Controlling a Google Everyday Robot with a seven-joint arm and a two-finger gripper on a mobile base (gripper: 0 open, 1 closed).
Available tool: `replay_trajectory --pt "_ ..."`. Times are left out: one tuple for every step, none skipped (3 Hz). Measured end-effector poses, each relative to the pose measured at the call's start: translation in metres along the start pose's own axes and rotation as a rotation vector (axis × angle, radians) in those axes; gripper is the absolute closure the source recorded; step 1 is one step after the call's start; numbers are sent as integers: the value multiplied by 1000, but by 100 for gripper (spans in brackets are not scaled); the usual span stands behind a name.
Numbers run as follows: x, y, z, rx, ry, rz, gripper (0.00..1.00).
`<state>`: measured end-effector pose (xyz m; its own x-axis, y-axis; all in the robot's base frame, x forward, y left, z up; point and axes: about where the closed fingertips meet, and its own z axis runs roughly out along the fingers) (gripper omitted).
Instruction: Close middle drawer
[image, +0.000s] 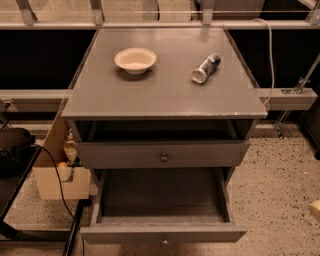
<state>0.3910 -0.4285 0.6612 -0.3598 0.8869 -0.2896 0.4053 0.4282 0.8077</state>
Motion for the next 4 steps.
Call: replay_trajectory --pt "41 -15 -19 1 1 119 100" --pt "87 -20 -31 -23 -4 253 100" --pt "131 -14 -28 -105 34 425 100" --pt "133 -8 -26 -122 39 434 100"
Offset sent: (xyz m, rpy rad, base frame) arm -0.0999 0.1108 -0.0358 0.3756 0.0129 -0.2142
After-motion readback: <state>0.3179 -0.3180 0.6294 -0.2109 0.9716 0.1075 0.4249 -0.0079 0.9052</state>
